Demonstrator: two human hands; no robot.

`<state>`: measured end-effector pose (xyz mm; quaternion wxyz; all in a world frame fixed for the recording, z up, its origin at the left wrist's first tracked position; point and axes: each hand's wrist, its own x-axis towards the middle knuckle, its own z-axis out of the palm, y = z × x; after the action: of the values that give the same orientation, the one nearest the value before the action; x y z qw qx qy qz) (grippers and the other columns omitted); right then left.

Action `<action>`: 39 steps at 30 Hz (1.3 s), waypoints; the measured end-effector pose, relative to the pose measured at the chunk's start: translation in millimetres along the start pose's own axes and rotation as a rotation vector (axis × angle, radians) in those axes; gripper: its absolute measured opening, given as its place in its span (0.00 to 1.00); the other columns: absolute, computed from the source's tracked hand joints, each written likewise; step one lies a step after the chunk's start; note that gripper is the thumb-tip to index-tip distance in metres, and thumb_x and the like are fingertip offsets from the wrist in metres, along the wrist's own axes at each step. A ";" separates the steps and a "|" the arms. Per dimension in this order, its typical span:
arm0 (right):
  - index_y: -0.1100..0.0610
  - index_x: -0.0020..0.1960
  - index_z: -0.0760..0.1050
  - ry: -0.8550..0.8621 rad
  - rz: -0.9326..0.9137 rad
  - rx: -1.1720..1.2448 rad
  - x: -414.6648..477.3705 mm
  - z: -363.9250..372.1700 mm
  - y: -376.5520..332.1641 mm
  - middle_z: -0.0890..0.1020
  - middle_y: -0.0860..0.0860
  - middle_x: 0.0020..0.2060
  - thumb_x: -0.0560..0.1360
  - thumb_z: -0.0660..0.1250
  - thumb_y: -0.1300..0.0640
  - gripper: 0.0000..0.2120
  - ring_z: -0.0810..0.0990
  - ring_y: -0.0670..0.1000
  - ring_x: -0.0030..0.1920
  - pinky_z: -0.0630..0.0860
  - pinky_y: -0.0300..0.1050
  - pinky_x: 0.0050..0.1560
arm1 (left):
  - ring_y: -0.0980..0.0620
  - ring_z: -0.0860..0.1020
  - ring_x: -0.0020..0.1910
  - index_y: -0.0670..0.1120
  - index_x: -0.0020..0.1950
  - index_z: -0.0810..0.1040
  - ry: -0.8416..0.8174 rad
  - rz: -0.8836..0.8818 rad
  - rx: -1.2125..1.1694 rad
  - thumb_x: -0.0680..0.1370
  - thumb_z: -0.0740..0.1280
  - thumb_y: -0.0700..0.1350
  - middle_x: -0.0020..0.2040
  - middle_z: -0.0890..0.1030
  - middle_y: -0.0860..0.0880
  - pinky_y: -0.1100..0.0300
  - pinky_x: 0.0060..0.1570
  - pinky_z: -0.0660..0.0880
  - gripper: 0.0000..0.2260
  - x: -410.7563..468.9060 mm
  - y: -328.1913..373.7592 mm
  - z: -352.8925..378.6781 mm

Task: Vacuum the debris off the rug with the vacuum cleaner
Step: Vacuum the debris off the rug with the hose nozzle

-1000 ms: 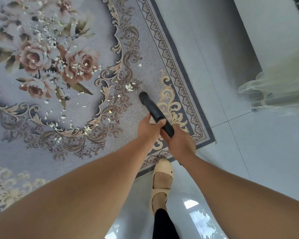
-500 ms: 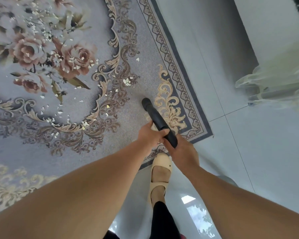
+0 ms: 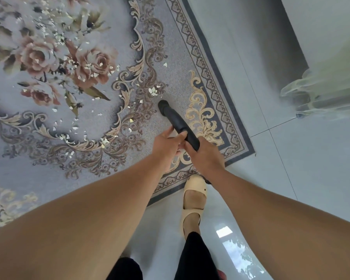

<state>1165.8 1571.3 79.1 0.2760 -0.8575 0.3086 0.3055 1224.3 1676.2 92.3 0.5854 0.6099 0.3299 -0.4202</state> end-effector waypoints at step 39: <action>0.54 0.53 0.72 -0.034 0.036 0.468 41.6 13.4 -85.1 0.81 0.51 0.35 0.76 0.60 0.36 0.21 0.83 0.52 0.37 0.80 0.51 0.44 | 0.52 0.79 0.59 0.42 0.62 0.76 -0.492 -0.150 0.103 0.73 0.73 0.37 0.57 0.83 0.48 0.54 0.64 0.73 0.18 3.6 -20.0 -51.5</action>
<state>1246.3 1621.0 65.6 0.4669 -0.7592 0.3817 0.2448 1214.4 1728.9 78.4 0.5835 0.4921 0.1999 -0.6143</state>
